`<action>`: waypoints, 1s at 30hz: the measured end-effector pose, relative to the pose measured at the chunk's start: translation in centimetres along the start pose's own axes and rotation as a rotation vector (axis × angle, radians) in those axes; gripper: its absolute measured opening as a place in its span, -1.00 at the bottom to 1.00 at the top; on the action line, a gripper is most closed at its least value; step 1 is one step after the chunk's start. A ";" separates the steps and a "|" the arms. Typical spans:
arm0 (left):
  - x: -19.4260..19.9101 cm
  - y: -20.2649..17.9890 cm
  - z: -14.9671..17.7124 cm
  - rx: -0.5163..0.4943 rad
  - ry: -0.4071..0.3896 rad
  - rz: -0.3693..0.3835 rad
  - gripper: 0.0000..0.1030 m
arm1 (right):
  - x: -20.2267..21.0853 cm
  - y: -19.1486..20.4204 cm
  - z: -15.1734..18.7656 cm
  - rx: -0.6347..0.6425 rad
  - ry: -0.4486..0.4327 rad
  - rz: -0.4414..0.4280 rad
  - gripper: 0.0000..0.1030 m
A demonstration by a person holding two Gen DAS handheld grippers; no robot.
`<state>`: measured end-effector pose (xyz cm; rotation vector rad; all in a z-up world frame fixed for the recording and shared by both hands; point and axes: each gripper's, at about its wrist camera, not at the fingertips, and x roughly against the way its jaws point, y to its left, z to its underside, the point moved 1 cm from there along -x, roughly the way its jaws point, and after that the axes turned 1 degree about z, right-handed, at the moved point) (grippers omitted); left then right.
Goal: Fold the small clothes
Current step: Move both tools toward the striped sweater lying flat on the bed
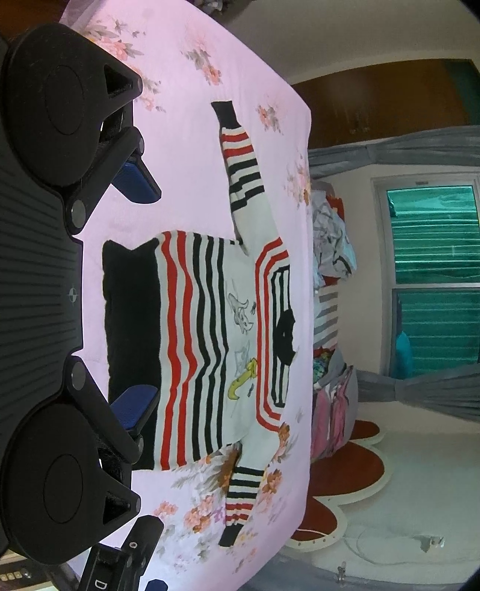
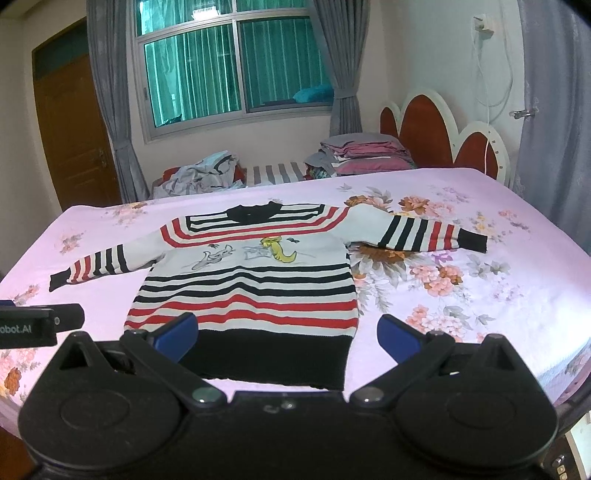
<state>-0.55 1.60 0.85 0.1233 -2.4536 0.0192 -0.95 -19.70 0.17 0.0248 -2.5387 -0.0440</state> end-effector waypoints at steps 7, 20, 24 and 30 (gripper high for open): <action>-0.1 -0.2 0.1 -0.004 0.005 0.003 1.00 | -0.2 -0.6 0.1 -0.003 0.006 -0.001 0.99; -0.4 -0.7 0.1 -0.003 0.017 -0.001 1.00 | -0.4 -0.8 0.0 -0.005 0.008 -0.003 1.00; -0.6 -0.9 0.1 -0.001 0.020 -0.001 1.00 | -0.5 -0.8 0.0 -0.006 0.008 -0.003 0.99; -0.6 -1.0 0.2 -0.003 0.022 0.003 1.00 | -0.5 -0.8 0.0 -0.006 0.008 -0.003 1.00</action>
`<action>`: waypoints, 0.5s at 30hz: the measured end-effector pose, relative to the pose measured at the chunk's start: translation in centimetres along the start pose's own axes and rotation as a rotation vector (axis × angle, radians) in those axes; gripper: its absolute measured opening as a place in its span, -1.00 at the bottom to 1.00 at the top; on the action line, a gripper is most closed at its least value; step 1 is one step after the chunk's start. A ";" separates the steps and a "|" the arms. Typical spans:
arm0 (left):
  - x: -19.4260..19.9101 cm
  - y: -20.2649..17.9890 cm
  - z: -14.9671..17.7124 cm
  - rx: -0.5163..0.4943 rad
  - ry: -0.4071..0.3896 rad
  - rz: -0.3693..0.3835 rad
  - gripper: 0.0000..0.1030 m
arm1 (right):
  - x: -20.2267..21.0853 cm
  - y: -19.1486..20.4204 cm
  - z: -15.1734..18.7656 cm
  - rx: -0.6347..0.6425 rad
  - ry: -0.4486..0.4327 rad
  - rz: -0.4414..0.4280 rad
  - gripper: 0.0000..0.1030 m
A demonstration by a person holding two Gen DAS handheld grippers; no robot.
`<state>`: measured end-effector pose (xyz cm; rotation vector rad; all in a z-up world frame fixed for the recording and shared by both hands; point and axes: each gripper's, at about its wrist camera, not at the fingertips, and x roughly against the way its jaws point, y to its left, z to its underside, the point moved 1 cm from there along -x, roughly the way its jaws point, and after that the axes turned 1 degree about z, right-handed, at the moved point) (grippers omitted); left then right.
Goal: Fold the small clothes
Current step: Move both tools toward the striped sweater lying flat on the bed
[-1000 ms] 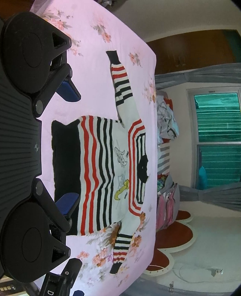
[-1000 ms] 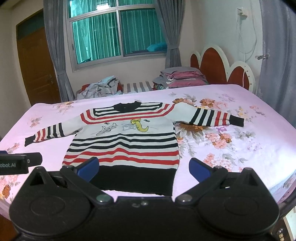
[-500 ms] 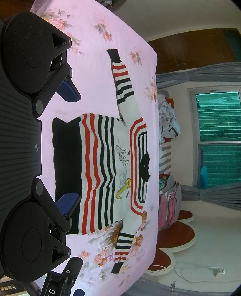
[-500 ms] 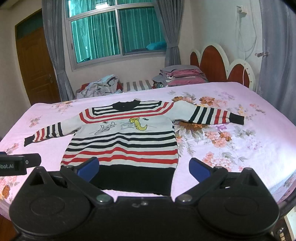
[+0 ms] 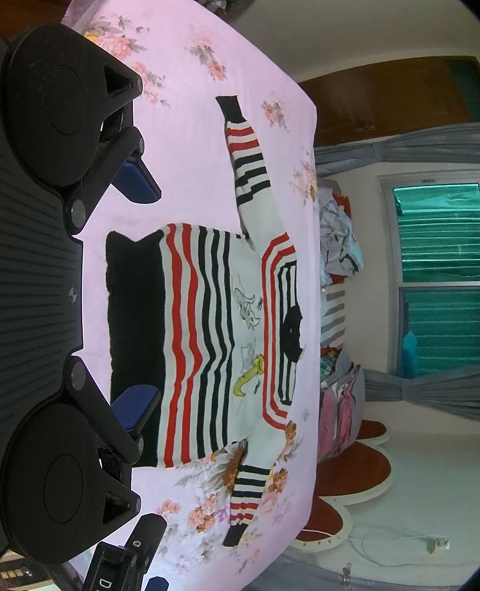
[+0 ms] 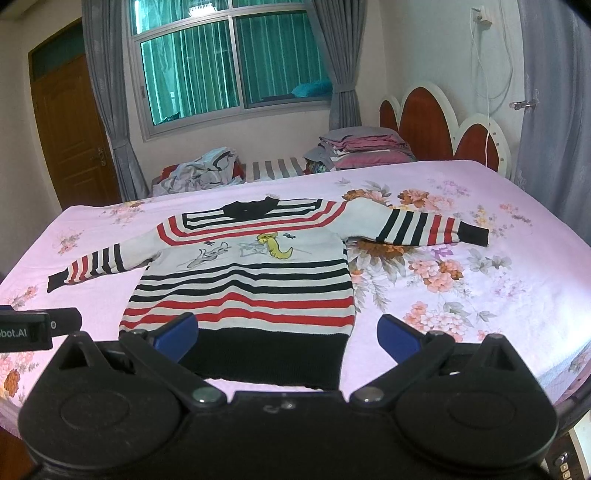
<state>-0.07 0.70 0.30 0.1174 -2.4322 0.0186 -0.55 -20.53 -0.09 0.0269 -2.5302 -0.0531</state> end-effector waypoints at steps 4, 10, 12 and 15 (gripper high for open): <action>0.0 -0.1 0.0 0.000 0.001 0.001 1.00 | -0.3 -0.2 0.1 -0.003 0.002 0.001 1.00; -0.2 -0.3 0.1 -0.001 0.003 0.002 1.00 | -0.5 -0.3 0.2 -0.004 0.003 0.003 0.99; -0.2 -0.5 0.1 -0.002 0.005 0.004 1.00 | -0.6 -0.4 0.2 -0.005 0.004 0.005 1.00; -0.5 -0.6 0.1 -0.002 0.010 0.004 1.00 | -0.6 -0.4 0.2 -0.005 0.004 0.005 0.99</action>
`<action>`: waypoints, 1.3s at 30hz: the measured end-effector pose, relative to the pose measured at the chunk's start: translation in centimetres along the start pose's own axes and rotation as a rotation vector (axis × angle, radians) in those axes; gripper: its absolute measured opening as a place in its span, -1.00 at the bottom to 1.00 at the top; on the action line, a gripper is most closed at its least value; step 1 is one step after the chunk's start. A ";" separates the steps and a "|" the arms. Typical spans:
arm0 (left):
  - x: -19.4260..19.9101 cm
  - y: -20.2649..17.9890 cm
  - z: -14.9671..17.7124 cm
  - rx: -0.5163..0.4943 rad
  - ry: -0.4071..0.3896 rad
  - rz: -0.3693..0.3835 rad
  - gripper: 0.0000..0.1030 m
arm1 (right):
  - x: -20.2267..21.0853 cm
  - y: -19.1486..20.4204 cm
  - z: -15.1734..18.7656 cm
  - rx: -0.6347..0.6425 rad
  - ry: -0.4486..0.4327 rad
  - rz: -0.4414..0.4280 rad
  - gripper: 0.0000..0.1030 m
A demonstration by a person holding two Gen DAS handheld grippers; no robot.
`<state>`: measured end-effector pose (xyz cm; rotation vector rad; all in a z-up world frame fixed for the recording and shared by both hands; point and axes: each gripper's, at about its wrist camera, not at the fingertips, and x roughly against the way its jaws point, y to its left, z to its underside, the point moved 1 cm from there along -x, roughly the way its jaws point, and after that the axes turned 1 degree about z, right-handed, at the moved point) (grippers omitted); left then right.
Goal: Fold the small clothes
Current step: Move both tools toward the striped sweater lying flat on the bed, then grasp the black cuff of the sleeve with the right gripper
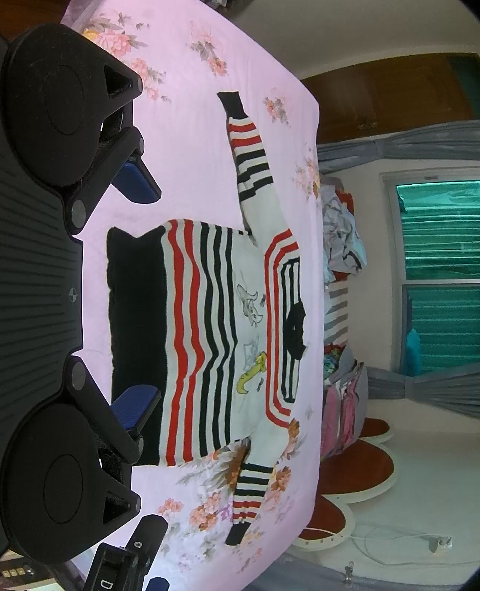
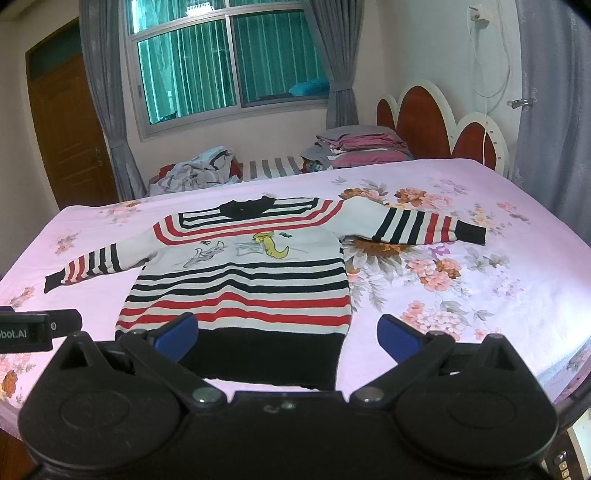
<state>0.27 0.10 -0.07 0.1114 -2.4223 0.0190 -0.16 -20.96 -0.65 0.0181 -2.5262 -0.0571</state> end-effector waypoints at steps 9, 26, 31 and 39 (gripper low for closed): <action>-0.8 0.1 -0.4 0.004 0.013 0.001 1.00 | -0.7 -0.3 -0.1 -0.007 0.011 0.008 1.00; -3.8 0.7 -2.3 -0.001 0.047 0.010 1.00 | -3.1 -0.2 -1.3 -0.016 0.040 0.033 0.99; -5.8 1.1 -3.4 -0.008 0.061 0.012 1.00 | -4.6 -0.2 -1.9 -0.031 0.051 0.049 1.00; -10.2 1.9 -5.8 -0.023 0.086 0.031 1.00 | -7.7 0.1 -3.1 -0.064 0.062 0.092 1.00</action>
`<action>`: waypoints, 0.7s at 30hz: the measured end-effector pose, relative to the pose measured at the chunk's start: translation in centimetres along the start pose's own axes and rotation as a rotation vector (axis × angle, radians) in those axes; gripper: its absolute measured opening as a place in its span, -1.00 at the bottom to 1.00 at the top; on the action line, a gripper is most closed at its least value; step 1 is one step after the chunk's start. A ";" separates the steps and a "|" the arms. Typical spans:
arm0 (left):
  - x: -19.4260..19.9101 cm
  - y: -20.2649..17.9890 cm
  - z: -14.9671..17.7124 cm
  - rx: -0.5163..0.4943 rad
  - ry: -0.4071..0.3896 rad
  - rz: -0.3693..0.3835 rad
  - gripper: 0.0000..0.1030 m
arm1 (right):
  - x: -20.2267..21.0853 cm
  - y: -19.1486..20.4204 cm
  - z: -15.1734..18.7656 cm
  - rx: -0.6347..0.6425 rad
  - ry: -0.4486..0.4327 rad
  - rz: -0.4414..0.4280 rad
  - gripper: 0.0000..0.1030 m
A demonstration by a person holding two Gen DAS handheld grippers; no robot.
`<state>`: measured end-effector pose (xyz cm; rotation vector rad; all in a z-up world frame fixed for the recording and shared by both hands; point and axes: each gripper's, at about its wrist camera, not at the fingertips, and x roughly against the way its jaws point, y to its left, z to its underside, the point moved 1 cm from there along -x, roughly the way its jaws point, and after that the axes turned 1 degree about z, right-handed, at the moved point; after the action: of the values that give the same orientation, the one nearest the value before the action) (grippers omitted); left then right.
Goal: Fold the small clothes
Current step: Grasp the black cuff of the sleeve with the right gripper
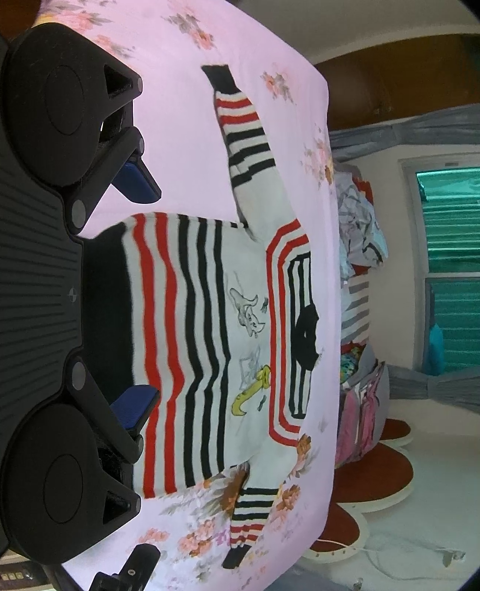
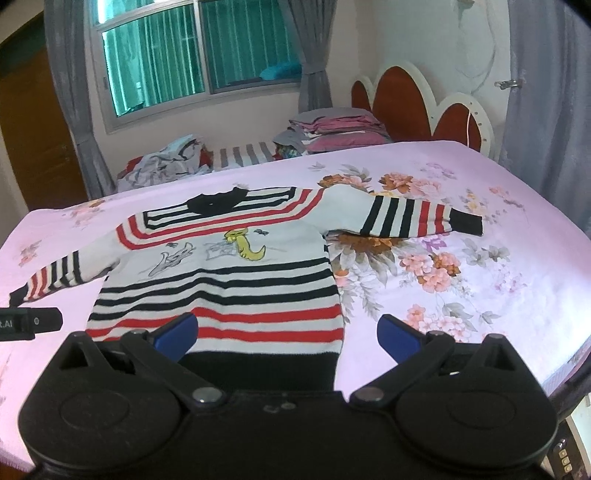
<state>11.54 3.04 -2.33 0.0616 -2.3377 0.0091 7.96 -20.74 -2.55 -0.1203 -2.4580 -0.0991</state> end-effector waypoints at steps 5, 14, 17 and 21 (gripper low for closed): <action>-3.2 1.2 -2.2 -0.011 0.017 0.010 1.00 | -2.5 1.1 -1.3 -0.026 0.007 0.032 0.99; -9.2 4.0 -6.1 -0.027 0.052 0.042 1.00 | -6.3 3.7 -3.8 -0.068 0.013 0.113 0.99; -10.8 4.8 -7.3 -0.030 0.047 0.044 1.00 | -7.5 4.4 -4.6 -0.080 0.016 0.138 0.99; -12.8 5.6 -8.6 -0.035 0.038 0.041 1.00 | -8.8 4.6 -5.3 -0.091 0.027 0.164 0.99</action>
<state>26.38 9.39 -5.49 -0.0037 -2.2996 -0.0106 18.53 -17.23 -3.78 -0.3567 -2.4067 -0.1399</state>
